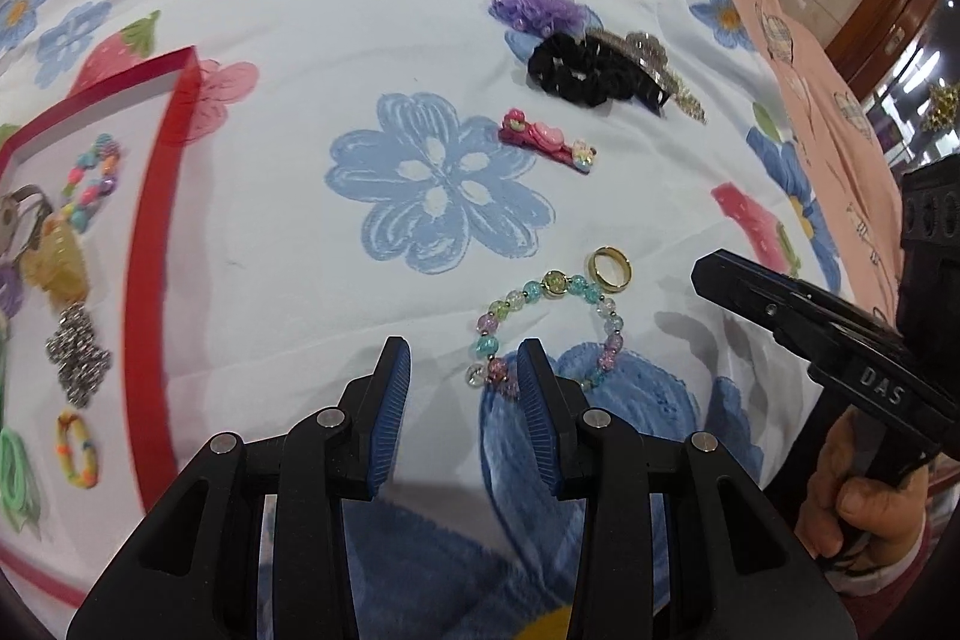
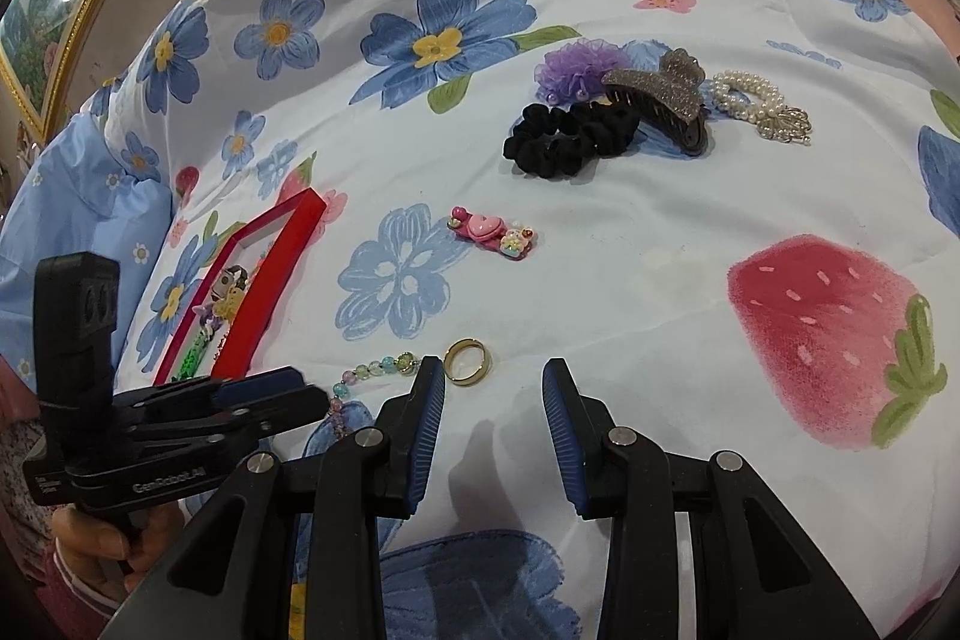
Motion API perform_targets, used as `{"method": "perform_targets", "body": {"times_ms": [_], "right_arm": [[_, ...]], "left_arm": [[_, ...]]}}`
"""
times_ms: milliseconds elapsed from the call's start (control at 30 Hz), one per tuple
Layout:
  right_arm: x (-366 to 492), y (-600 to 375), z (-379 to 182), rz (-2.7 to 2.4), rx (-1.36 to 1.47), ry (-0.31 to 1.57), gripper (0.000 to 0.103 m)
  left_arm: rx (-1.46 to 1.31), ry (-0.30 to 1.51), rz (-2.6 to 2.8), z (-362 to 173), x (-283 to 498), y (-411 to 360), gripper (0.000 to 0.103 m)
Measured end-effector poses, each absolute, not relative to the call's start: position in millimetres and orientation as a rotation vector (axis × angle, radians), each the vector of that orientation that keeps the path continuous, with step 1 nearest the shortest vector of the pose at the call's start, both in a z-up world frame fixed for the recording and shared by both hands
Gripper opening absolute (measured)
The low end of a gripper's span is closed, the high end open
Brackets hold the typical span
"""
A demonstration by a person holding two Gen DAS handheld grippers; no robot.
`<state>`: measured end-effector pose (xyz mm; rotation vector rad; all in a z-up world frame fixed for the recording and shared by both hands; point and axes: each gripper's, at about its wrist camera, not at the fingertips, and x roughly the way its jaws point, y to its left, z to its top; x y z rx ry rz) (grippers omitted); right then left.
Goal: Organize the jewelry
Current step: 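Move both open tools toward the beaded bracelet and gold ring, then grasp the beaded bracelet with the left tool while the right tool grasps the gold ring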
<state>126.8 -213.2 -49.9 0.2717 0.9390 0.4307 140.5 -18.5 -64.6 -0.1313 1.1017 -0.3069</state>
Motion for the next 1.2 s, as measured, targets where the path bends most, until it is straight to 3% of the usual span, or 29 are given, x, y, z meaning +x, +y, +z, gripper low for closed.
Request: {"method": "perform_targets", "body": {"times_ms": [133, 167, 200, 233, 733, 833, 867, 1200], "right_arm": [[128.1, -209.3, -54.2, 0.433, 0.259, 0.951, 0.037], [128.5, -207.7, -55.3, 0.435, 0.252, 0.954, 0.037], [128.9, -206.9, -56.1, 0.435, 0.247, 0.955, 0.037], [129.3, -205.6, -56.9, 0.435, 0.242, 0.957, 0.037], [140.2, -155.6, -73.1, 0.409, 0.015, 0.940, 0.036], [138.9, -145.4, -74.6, 0.381, -0.061, 0.919, 0.031], [136.9, -143.4, -74.0, 0.377, -0.081, 0.911, 0.024], [128.2, -140.1, -46.3, 0.447, -0.023, 0.870, 0.023]], "left_arm": [[-0.081, 1.107, -0.325, -71.4, 144.1, -29.0, 0.034], [-0.070, 1.104, -0.329, -72.4, 144.2, -30.4, 0.029], [-0.058, 1.098, -0.341, -73.4, 144.0, -32.2, 0.011], [-0.056, 1.100, -0.358, -74.8, 143.8, -33.0, 0.007], [-0.230, 1.011, -0.341, -46.0, 124.7, 24.2, 0.006], [-0.242, 0.988, -0.340, -37.3, 121.8, 29.6, 0.006], [-0.246, 0.983, -0.341, -35.2, 120.8, 30.8, 0.006], [-0.278, 0.928, -0.335, -13.4, 104.4, 46.7, 0.006]]}}
